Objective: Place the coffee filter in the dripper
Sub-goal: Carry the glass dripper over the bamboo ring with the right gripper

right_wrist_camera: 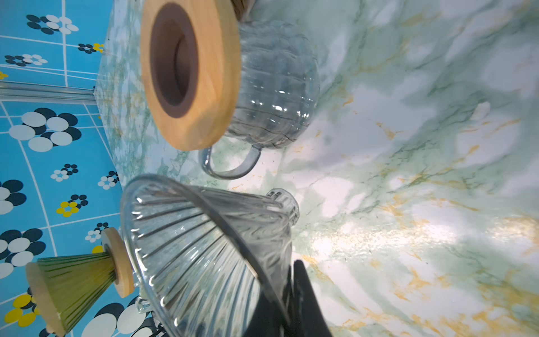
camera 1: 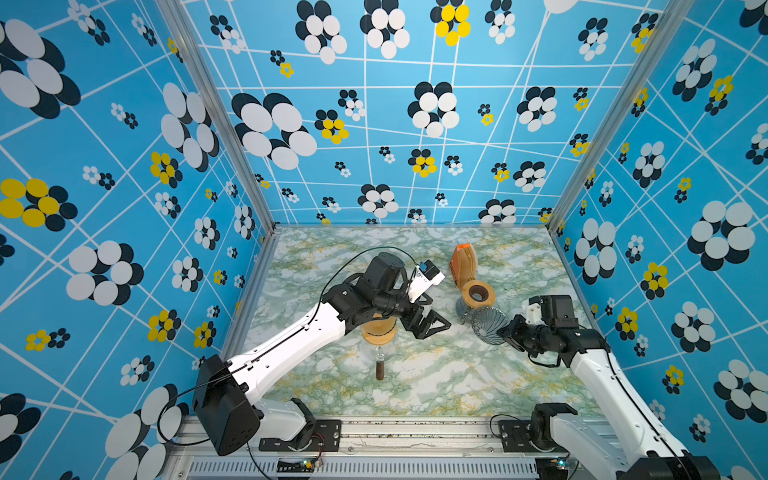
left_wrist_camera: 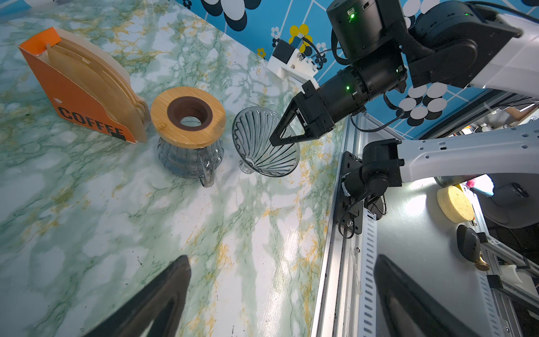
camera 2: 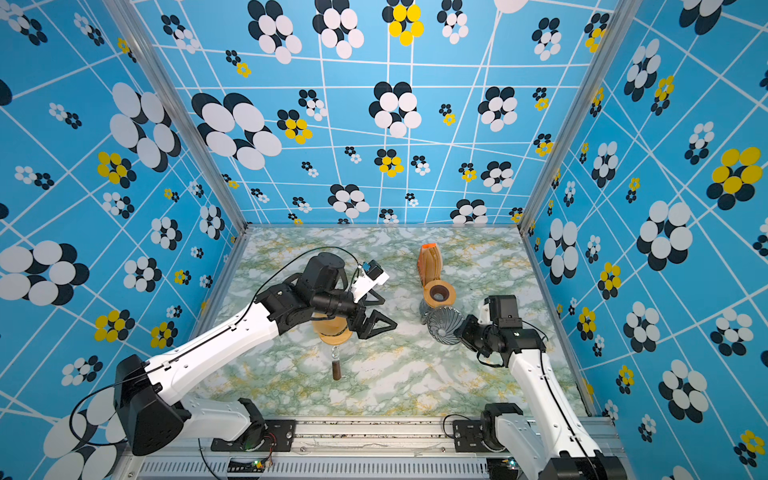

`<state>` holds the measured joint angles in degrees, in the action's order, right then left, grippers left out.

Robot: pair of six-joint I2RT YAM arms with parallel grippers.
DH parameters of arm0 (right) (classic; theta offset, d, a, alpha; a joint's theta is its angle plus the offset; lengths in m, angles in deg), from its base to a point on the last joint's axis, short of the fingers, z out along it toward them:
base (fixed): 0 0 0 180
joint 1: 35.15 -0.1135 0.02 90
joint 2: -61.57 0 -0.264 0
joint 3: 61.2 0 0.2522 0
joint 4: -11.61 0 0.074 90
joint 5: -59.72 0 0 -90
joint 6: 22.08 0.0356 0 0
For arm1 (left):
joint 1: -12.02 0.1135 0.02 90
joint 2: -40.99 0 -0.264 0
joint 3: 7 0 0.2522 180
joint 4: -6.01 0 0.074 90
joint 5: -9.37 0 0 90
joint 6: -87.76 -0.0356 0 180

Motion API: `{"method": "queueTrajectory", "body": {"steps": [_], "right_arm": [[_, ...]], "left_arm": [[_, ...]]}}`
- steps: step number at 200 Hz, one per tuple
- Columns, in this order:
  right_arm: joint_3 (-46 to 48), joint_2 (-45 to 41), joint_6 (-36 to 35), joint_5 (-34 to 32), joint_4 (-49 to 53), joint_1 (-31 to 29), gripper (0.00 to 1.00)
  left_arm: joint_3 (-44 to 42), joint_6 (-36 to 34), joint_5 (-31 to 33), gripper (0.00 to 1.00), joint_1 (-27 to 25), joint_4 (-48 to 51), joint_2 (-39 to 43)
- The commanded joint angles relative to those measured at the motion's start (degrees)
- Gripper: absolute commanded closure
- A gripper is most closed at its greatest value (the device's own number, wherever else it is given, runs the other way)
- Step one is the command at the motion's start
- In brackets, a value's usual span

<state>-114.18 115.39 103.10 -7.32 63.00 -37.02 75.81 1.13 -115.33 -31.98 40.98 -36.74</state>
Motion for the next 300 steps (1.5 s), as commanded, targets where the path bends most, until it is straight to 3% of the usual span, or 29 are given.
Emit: {"method": "queueTrajectory", "body": {"steps": [1,76,116,300], "right_arm": [[-5.7,1.08,-1.58,-0.73,4.15,-0.44,0.9],[-19.97,11.66,-5.56,-2.39,7.1,-0.33,0.9],[-24.62,18.17,-6.84,-1.31,6.09,0.36,0.9],[-29.15,29.33,-8.18,2.91,2.45,1.34,0.91]], "left_arm": [[0.61,-0.58,1.59,0.01,-0.36,-0.38,2.6],[-2.29,0.5,9.45,0.01,-0.14,-3.94,7.43],[-2.26,0.31,9.56,0.01,0.16,-3.9,7.53],[-2.0,-0.39,9.12,0.01,0.64,-3.2,7.07]]}}
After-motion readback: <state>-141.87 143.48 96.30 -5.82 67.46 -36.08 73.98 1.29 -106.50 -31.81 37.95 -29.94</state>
